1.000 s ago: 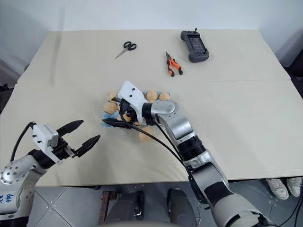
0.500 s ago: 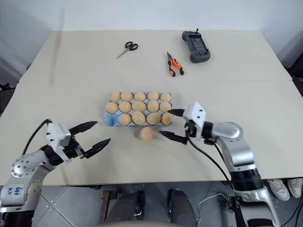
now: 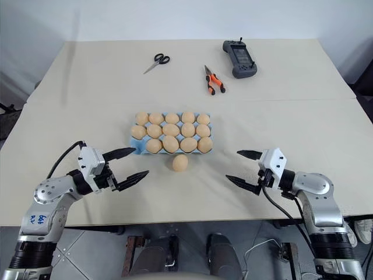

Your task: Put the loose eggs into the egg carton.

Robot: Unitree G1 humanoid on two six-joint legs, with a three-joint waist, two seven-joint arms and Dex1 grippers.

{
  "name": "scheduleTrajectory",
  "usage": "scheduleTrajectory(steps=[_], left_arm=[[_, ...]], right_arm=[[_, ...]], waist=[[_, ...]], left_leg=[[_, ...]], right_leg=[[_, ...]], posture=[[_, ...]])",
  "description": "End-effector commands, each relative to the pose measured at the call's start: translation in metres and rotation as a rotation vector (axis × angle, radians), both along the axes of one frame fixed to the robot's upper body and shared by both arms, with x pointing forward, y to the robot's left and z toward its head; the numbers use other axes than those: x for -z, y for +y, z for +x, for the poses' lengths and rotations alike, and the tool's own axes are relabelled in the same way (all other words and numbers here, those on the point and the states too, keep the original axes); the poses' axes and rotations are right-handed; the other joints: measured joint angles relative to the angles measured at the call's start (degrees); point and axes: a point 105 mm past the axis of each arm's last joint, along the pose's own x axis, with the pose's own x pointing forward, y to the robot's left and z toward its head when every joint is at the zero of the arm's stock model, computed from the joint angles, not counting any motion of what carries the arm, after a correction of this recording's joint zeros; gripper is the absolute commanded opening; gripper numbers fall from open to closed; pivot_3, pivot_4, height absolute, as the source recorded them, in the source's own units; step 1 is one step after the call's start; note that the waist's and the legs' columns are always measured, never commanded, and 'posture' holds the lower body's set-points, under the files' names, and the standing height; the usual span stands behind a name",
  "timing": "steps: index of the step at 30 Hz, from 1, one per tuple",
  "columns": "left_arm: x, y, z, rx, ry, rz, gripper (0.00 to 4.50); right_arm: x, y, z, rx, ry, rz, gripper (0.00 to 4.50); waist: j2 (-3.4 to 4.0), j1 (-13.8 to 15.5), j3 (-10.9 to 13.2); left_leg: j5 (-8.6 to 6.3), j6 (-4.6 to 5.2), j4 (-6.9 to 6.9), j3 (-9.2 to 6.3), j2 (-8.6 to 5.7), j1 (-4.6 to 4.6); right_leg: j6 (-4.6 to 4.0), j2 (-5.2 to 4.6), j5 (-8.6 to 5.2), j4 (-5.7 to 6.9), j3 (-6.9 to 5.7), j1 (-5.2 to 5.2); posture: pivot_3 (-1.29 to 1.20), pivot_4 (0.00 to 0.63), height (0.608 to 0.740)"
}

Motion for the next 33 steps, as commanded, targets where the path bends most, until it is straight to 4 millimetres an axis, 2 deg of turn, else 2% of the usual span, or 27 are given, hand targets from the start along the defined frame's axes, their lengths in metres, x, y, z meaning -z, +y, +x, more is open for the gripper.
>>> scheduleTrajectory(steps=[1, 4, 11, 18, 33], left_arm=[[-0.011, 0.008, -0.003, -0.008, -0.043, 0.013, 4.5], [-0.012, 0.013, -0.006, -0.016, -0.034, 0.009, 4.5], [-0.01, 0.028, -0.014, -0.08, -0.023, 0.03, 4.5], [-0.015, 0.03, -0.02, -0.117, -0.033, 0.015, 4.5], [-0.01, 0.031, -0.032, -0.157, -0.008, -0.005, 4.5]], right_arm=[[-0.014, 0.032, -0.007, -0.112, 0.019, 0.027, 4.49], [-0.017, 0.056, -0.01, -0.175, 0.048, 0.036, 4.49], [-0.013, 0.094, -0.008, -0.231, 0.114, 0.006, 4.49], [0.004, 0.116, 0.008, -0.187, 0.13, -0.059, 4.49], [0.005, 0.16, 0.018, -0.152, 0.135, -0.025, 4.49]], waist=[[0.0, 0.0, 0.0], [0.0, 0.0, 0.0], [0.0, 0.0, 0.0], [-0.02, -0.1, 0.0], [-0.02, -0.2, 0.0]], left_leg=[[0.0, 0.0, -0.01, 0.0, 0.0, -0.01], [-0.01, -0.01, -0.03, 0.0, 0.01, -0.05], [-0.02, 0.0, -0.09, -0.04, 0.0, -0.17], [-0.03, 0.0, -0.07, -0.06, 0.0, -0.19], [-0.02, -0.03, -0.12, -0.05, 0.0, -0.19]], right_leg=[[0.0, 0.0, 0.0, -0.02, 0.0, 0.0], [0.0, -0.01, 0.0, -0.07, 0.02, -0.04], [-0.01, -0.04, 0.0, -0.21, -0.01, -0.11], [-0.03, -0.05, 0.0, -0.23, -0.03, -0.12], [-0.06, -0.03, 0.02, -0.16, -0.05, -0.17]], posture=[[0.0, 0.15, 0.74], [0.0, 0.15, 0.74], [0.0, 0.15, 0.74], [0.0, 0.15, 0.74], [0.0, 0.15, 0.74]])
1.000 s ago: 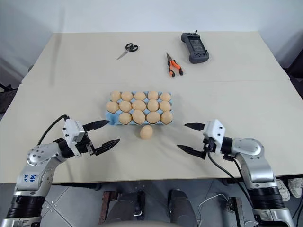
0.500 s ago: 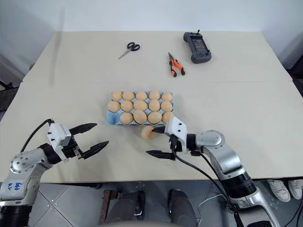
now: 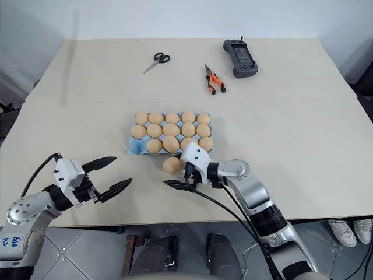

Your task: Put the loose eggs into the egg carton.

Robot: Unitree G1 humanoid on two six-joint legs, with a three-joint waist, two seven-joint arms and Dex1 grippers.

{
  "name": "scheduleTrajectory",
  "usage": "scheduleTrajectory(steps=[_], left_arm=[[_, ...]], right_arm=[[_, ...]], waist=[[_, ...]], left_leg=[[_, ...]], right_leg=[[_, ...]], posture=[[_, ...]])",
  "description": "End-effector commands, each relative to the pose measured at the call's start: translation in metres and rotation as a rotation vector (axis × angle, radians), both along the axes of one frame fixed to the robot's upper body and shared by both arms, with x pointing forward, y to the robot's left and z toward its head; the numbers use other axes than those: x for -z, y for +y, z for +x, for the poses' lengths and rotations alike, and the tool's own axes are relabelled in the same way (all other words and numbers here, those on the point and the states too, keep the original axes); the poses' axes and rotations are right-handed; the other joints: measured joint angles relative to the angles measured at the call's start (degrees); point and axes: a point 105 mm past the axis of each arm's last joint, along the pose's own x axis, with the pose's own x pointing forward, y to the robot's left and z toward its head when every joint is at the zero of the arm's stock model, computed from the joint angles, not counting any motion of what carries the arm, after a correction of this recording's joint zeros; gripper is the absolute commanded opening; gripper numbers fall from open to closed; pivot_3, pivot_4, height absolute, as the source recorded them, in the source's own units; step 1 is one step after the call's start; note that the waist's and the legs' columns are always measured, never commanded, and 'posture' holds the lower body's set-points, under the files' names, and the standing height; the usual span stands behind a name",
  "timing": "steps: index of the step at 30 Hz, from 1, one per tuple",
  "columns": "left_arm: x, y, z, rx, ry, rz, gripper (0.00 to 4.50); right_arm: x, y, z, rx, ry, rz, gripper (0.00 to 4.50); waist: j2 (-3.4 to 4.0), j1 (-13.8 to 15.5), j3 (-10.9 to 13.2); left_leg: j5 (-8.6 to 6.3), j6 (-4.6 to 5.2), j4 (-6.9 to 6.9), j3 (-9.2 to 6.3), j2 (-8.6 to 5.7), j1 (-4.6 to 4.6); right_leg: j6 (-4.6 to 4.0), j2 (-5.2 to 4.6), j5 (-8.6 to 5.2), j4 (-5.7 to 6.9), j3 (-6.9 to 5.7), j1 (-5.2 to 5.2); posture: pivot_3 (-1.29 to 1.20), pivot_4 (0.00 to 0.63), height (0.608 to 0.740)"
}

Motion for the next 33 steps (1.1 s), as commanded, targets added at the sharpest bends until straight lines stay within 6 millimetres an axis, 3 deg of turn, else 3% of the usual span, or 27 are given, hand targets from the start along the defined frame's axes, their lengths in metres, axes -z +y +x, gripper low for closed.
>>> scheduleTrajectory(steps=[1, 4, 12, 16, 19, 22, 26, 33], left_arm=[[-0.011, 0.0, -0.002, -0.007, -0.043, -0.013, 4.5], [-0.011, -0.001, -0.002, -0.008, -0.043, -0.016, 4.5], [-0.011, 0.001, -0.005, -0.02, -0.044, -0.016, 4.5], [-0.011, 0.002, -0.005, -0.027, -0.044, -0.016, 4.5], [-0.012, 0.007, -0.004, -0.047, -0.05, -0.019, 4.5], [-0.015, 0.014, -0.005, -0.084, -0.056, -0.031, 4.5], [-0.015, 0.027, -0.009, -0.144, -0.056, -0.053, 4.5], [-0.016, 0.031, -0.014, -0.202, -0.062, -0.094, 4.5]], right_arm=[[-0.003, 0.011, 0.004, 0.017, -0.013, 0.001, 4.49], [0.0, 0.013, 0.008, 0.024, -0.027, -0.02, 4.49], [0.0, 0.008, 0.001, -0.049, -0.033, -0.017, 1.93], [-0.009, 0.004, -0.003, -0.102, -0.046, 0.02, 1.93], [-0.032, 0.01, -0.004, -0.143, -0.06, 0.084, 1.93], [-0.067, 0.027, -0.006, -0.19, -0.066, 0.168, 1.93], [-0.093, 0.058, 0.005, -0.177, -0.094, 0.185, 1.93], [-0.086, 0.108, 0.038, -0.066, -0.154, 0.089, 1.93]], waist=[[0.0, 0.0, 0.0], [0.0, 0.0, 0.0], [0.0, 0.0, 0.0], [-0.01, 0.0, 0.0], [0.0, -0.1, 0.0], [0.0, -0.3, 0.0], [0.0, -0.6, 0.0], [-0.07, -0.9, 0.0]], left_leg=[[0.0, -0.01, 0.0, -0.01, 0.0, 0.01], [0.01, -0.01, -0.01, -0.01, 0.0, 0.01], [0.0, -0.01, -0.03, 0.0, 0.0, -0.01], [0.0, 0.0, -0.01, 0.01, 0.0, 0.0], [0.0, -0.01, -0.02, 0.01, 0.0, 0.01], [0.01, -0.01, 0.0, 0.01, 0.0, 0.0], [0.01, -0.04, -0.03, 0.0, 0.03, 0.01], [-0.03, -0.07, -0.07, 0.0, 0.02, -0.05]], right_leg=[[-0.01, 0.0, 0.0, 0.02, 0.0, 0.0], [-0.01, 0.0, 0.0, 0.02, -0.01, -0.01], [-0.01, 0.0, 0.0, -0.01, -0.02, -0.03], [-0.01, 0.0, 0.0, -0.02, -0.01, -0.01], [-0.01, 0.01, 0.0, 0.02, -0.02, -0.03], [-0.01, 0.01, 0.0, 0.06, 0.0, -0.04], [-0.03, 0.01, 0.0, 0.09, -0.02, -0.08], [-0.03, -0.01, 0.01, 0.1, -0.11, -0.13]], posture=[[0.0, 0.15, 0.74], [0.0, 0.15, 0.74], [0.0, 0.15, 0.74], [0.0, 0.15, 0.74], [0.0, 0.15, 0.74], [0.0, 0.15, 0.74], [0.0, 0.15, 0.74], [0.0, 0.15, 0.74]])
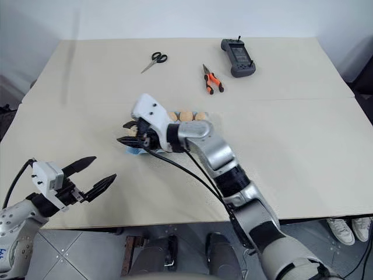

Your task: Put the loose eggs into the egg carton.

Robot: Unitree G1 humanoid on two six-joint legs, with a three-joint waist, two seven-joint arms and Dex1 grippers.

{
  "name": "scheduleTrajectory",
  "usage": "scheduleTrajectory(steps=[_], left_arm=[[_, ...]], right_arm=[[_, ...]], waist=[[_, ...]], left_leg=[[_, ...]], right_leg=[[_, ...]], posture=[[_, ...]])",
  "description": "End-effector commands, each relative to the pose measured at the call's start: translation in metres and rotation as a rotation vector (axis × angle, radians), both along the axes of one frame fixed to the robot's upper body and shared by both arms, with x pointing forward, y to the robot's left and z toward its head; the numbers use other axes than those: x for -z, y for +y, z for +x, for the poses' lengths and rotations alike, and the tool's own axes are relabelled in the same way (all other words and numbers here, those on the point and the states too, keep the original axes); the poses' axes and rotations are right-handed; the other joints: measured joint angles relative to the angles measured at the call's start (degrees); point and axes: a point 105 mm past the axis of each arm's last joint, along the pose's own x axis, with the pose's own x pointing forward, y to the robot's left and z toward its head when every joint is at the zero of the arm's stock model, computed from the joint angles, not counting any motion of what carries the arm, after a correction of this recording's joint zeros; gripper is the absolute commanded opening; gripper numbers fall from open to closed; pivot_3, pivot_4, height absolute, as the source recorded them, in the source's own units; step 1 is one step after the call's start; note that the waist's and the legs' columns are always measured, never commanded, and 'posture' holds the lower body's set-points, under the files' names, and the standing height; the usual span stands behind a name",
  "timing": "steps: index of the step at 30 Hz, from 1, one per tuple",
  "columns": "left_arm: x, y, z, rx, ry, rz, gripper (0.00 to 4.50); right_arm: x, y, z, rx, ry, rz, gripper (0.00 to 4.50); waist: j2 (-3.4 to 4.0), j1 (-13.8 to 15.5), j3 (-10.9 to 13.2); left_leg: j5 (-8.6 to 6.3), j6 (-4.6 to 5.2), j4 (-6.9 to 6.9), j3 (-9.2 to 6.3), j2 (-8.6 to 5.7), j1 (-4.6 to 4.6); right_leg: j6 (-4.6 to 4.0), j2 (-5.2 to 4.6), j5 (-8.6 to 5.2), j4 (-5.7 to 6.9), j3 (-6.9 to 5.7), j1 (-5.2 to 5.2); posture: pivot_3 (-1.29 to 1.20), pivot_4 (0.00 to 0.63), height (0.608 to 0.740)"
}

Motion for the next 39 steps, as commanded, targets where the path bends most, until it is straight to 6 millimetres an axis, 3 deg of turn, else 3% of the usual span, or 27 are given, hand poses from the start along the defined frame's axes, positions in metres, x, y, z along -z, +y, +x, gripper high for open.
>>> scheduleTrajectory(steps=[1, 8, 11, 16, 22, 24, 25, 27, 31, 35, 39], left_arm=[[-0.011, -0.002, -0.004, -0.01, -0.044, -0.012, 4.5], [-0.013, -0.006, -0.005, -0.02, -0.055, -0.021, 4.5], [-0.013, -0.006, -0.005, -0.023, -0.056, -0.02, 4.5], [-0.014, -0.006, -0.004, -0.02, -0.061, -0.018, 4.5], [-0.013, -0.009, -0.002, -0.004, -0.057, -0.015, 4.5], [-0.013, -0.009, -0.002, 0.002, -0.054, -0.011, 4.5], [-0.012, -0.01, -0.001, 0.009, -0.048, -0.005, 4.5], [-0.011, -0.011, -0.001, 0.017, -0.04, 0.003, 4.5], [-0.012, -0.009, 0.002, 0.02, -0.059, 0.047, 4.5], [-0.012, -0.005, 0.004, 0.004, -0.071, 0.097, 4.5], [-0.011, -0.002, 0.007, 0.001, -0.074, 0.115, 4.5]], right_arm=[[0.002, 0.017, 0.009, 0.034, -0.06, -0.025, 1.93], [0.018, 0.035, 0.015, 0.017, -0.058, -0.058, 1.93], [0.016, 0.044, 0.012, -0.003, -0.039, -0.032, 2.62], [0.002, 0.048, 0.008, -0.022, -0.045, 0.022, 4.34], [-0.025, 0.02, 0.007, -0.055, -0.098, 0.103, 4.45], [-0.028, 0.001, 0.007, -0.045, -0.125, 0.12, 4.45], [-0.028, -0.024, 0.005, -0.042, -0.154, 0.136, 4.45], [-0.027, -0.05, -0.002, -0.044, -0.188, 0.14, 4.45], [-0.017, -0.123, -0.013, 0.044, -0.191, 0.188, 4.45], [0.007, -0.188, -0.019, 0.156, -0.216, 0.101, 4.45], [0.03, -0.23, -0.023, 0.249, -0.174, 0.03, 4.45]], waist=[[-0.01, 0.0, 0.0], [-0.01, -0.6, 0.0], [-0.02, -0.6, 0.0], [-0.01, -0.8, 0.0], [-0.01, -0.7, 0.0], [-0.01, -0.6, 0.0], [-0.02, -0.6, 0.0], [-0.1, 0.7, -0.1], [-0.1, 1.2, -0.1], [-0.09, 0.9, -0.1], [-0.09, 0.9, -0.1]], left_leg=[[-0.02, -0.01, 0.01, 0.0, 0.0, 0.0], [-0.07, -0.05, -0.06, 0.0, 0.0, -0.02], [-0.07, -0.06, -0.05, -0.01, 0.01, -0.02], [-0.07, -0.06, -0.05, -0.01, 0.01, -0.01], [-0.06, -0.08, -0.05, -0.01, 0.02, -0.04], [-0.09, -0.08, -0.08, -0.02, 0.02, -0.03], [-0.1, -0.07, -0.09, -0.04, 0.02, -0.03], [-0.15, -0.03, -0.08, -0.17, 0.02, -0.07], [-0.41, 0.11, 0.04, -0.18, 0.01, -0.13], [-0.44, 0.08, -0.03, 0.03, 0.13, -0.08], [-0.44, 0.07, 0.01, 0.33, 0.31, 0.04]], right_leg=[[0.0, 0.0, 0.0, 0.0, -0.01, -0.01], [0.01, 0.01, 0.01, 0.06, -0.09, -0.07], [0.01, 0.01, 0.01, 0.09, -0.11, -0.08], [0.01, 0.01, 0.01, 0.09, -0.1, -0.08], [0.01, 0.01, 0.0, 0.08, -0.11, -0.1], [0.01, 0.01, 0.01, 0.08, -0.12, -0.09], [0.01, 0.01, 0.0, 0.08, -0.14, -0.09], [0.01, -0.02, 0.01, 0.04, -0.27, -0.04], [0.05, -0.06, 0.03, -0.22, -0.38, 0.1], [0.05, 0.01, 0.03, -0.42, -0.45, 0.12], [0.03, 0.06, 0.02, -0.45, -0.51, 0.14]], posture=[[0.0, 0.15, 0.74], [0.0, 0.15, 0.74], [0.0, 0.15, 0.74], [0.0, 0.15, 0.74], [0.0, 0.15, 0.74], [0.0, 0.15, 0.74], [0.0, 0.15, 0.74], [0.0, 0.15, 0.74], [0.0, 0.15, 0.74], [0.0, 0.15, 0.74], [0.0, 0.15, 0.74]])
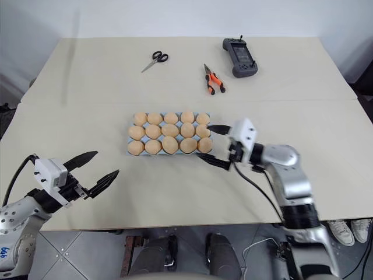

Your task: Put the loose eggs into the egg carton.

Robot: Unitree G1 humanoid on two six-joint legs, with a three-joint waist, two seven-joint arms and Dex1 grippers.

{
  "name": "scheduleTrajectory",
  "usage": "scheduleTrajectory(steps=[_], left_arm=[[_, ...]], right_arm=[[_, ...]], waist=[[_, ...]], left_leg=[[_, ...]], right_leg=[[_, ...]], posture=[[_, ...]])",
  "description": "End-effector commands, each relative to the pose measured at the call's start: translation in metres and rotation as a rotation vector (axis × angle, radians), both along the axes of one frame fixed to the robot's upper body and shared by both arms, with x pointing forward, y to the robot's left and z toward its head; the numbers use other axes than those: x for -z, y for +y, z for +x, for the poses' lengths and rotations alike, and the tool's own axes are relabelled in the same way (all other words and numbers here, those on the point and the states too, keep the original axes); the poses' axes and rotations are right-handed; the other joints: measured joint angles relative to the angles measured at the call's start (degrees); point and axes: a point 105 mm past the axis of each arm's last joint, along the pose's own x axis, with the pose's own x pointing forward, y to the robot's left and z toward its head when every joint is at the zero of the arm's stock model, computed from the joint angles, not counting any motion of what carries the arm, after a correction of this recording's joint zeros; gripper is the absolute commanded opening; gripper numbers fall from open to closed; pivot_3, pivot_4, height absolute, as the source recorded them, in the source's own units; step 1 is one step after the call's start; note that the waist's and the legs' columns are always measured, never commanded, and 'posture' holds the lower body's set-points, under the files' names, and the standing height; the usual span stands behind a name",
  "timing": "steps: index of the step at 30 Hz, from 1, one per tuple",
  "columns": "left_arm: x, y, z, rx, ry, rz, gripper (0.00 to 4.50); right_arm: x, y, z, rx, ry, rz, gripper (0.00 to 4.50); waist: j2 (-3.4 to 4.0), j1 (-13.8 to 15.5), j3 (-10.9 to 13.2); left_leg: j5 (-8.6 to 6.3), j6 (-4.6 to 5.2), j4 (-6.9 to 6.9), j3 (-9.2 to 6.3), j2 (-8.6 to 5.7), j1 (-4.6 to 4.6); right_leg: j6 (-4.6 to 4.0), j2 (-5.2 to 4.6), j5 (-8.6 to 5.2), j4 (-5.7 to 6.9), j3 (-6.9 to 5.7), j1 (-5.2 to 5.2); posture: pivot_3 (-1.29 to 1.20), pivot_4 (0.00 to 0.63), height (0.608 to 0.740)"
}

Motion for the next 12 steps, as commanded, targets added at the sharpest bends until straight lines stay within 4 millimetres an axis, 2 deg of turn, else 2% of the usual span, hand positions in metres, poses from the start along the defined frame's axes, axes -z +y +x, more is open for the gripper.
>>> scheduleTrajectory(steps=[1, 6, 12], left_arm=[[-0.005, 0.006, 0.002, -0.009, -0.028, 0.035, 4.5], [0.002, 0.006, 0.001, -0.006, -0.019, 0.063, 4.5], [0.0, 0.014, 0.009, -0.036, -0.065, 0.101, 4.5]], right_arm=[[0.004, -0.025, -0.007, 0.032, -0.023, -0.007, 4.45], [0.029, -0.047, -0.014, 0.089, -0.005, -0.041, 4.45], [0.028, -0.047, -0.012, 0.125, -0.029, -0.002, 4.45]], waist=[[0.0, -0.1, 0.0], [0.0, 0.1, 0.0], [0.0, 0.1, 0.0]], left_leg=[[0.01, 0.0, 0.04, 0.12, 0.05, 0.06], [0.11, 0.11, 0.17, 0.32, 0.08, 0.32], [-0.04, -0.18, 0.09, 0.36, 0.11, 0.79]], right_leg=[[-0.01, 0.0, -0.01, 0.01, 0.0, 0.02], [-0.13, -0.04, 0.11, 0.06, 0.13, 0.22], [-0.18, -0.04, 0.13, 0.04, 0.21, 0.58]], posture=[[0.0, 0.15, 0.74], [0.0, 0.15, 0.74], [0.0, 0.15, 0.74]])
